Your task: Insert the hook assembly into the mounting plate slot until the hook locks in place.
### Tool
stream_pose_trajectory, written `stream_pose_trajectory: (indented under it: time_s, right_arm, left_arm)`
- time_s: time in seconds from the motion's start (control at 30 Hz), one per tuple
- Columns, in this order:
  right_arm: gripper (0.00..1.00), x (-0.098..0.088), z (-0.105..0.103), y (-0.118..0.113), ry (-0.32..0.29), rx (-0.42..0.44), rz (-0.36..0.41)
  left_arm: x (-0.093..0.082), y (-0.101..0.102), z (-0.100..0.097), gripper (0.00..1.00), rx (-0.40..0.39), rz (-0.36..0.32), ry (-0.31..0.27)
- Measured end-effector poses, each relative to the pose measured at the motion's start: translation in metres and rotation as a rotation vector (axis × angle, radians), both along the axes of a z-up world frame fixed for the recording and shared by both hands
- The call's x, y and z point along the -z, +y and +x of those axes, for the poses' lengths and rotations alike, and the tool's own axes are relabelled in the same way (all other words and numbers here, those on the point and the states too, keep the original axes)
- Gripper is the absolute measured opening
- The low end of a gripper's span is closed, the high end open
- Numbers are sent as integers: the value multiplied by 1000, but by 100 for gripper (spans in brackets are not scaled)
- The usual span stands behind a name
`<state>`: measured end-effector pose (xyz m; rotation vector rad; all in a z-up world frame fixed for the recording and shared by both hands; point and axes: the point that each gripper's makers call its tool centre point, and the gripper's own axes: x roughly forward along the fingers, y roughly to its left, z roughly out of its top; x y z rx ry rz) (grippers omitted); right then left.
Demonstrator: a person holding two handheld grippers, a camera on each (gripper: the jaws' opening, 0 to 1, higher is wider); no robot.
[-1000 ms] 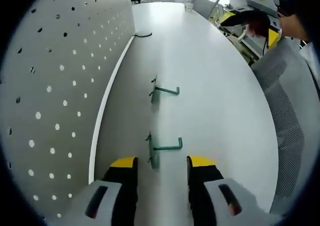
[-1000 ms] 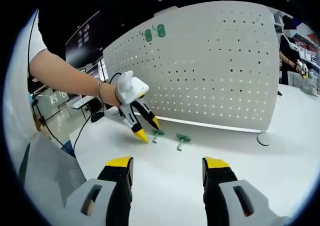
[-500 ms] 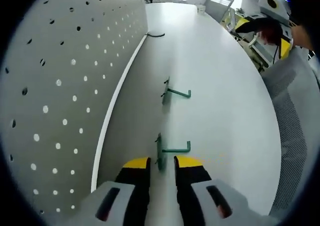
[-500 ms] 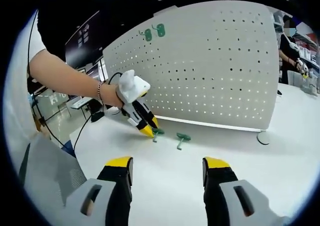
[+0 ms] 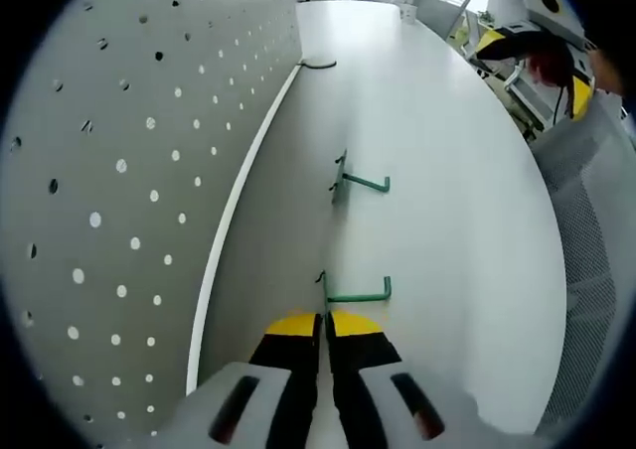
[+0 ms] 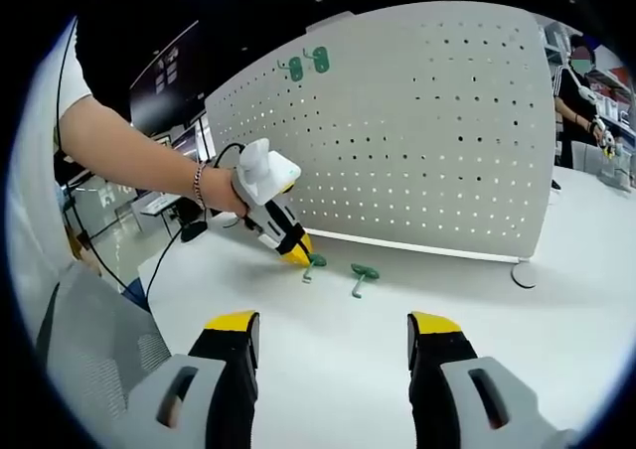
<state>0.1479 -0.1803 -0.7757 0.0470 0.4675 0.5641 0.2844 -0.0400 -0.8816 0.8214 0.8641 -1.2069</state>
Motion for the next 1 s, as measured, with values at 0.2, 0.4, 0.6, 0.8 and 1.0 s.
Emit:
stream_pose_trajectory:
  time_s: [0.2, 0.4, 0.6, 0.8, 1.0]
  right_arm:
    - [58, 0, 1, 0, -1, 1, 2]
    - [58, -1, 1, -2, -4, 9, 7]
    - [58, -1, 2, -3, -9, 14, 10]
    - [58, -3, 3, -3, -14, 14, 12]
    - [58, -5, 4, -3, -22, 15, 16]
  left_arm:
    - [-1, 0, -1, 2, 12, 2, -12]
    - [-3, -2, 0, 2, -6, -32, -50]
    - [-18, -7, 5, 2, -45, -120, -60]
    - [-29, -8, 9, 2, -93, -181, -73]
    - [-45, -11, 10, 2, -120, -248, -108]
